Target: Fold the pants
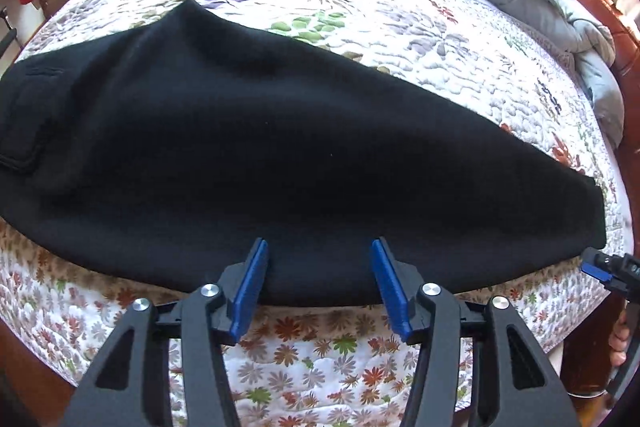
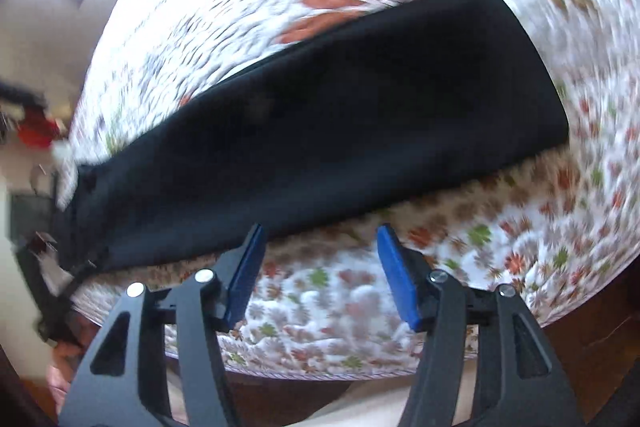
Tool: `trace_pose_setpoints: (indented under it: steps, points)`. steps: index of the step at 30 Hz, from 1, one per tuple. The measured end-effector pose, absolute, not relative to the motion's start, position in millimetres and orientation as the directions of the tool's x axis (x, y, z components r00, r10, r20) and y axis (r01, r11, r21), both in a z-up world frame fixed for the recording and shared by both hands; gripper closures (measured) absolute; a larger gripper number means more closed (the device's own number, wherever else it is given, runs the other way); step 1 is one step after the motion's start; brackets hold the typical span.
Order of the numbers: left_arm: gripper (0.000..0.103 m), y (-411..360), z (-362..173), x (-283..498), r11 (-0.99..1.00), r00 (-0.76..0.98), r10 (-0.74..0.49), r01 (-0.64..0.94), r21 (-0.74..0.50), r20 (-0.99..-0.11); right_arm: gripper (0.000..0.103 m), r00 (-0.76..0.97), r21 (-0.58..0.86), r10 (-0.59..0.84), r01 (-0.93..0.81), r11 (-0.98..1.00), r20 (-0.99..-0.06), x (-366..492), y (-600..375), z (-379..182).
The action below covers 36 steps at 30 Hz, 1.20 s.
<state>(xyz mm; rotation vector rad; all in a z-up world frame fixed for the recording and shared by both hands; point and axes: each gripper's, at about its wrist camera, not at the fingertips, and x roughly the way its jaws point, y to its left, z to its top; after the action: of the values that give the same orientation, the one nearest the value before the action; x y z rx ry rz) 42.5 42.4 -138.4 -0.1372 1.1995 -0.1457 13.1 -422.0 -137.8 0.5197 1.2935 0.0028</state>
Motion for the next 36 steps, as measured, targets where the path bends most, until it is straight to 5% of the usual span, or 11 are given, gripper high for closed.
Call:
trace_pose_setpoints:
  steps: [10, 12, 14, 16, 22, 30, 36]
  points:
    - [0.044, 44.0, -135.8, 38.6, 0.978, 0.365, -0.201, 0.02, -0.208, -0.909, 0.05, 0.472, 0.586, 0.403, 0.348, 0.732, -0.784, 17.6, -488.4, -173.2]
    - [0.042, 40.8, -135.5, 38.4, 0.98, 0.364, -0.192, 0.027, -0.196, -0.911, 0.061, 0.491, 0.587, 0.392, 0.343, 0.733, -0.777, 26.0, -490.5, -173.5]
    - [0.041, 39.3, -135.0, 38.7, 0.982, 0.363, -0.187, 0.03, -0.189, -0.913, 0.089, 0.499, 0.571, 0.372, 0.337, 0.749, -0.782, 29.2, -493.7, -171.9]
    - [0.041, 39.3, -133.8, 39.5, 0.981, 0.364, -0.188, 0.027, -0.192, -0.912, 0.094, 0.519, 0.619, 0.41, 0.335, 0.71, -0.75, 30.2, -498.0, -170.7]
    - [0.041, 41.3, -118.5, 37.9, 0.981, 0.441, -0.182, 0.025, -0.191, -0.879, 0.095, 0.653, 0.609, 0.335, 0.248, 0.753, -0.679, 29.0, -509.4, -107.9]
    - [0.037, 44.9, -151.2, 49.6, 0.98, 0.375, -0.19, 0.016, -0.198, -0.908, 0.095, 0.5, 0.481, 0.239, 0.435, 0.761, -0.832, 36.1, -534.2, -163.6]
    - [0.037, 64.0, -135.1, 47.3, 0.951, 0.377, -0.26, -0.062, -0.304, -0.889, 0.095, 0.535, 0.338, 0.112, 0.347, 0.875, -0.838, 42.2, -493.4, -114.1]
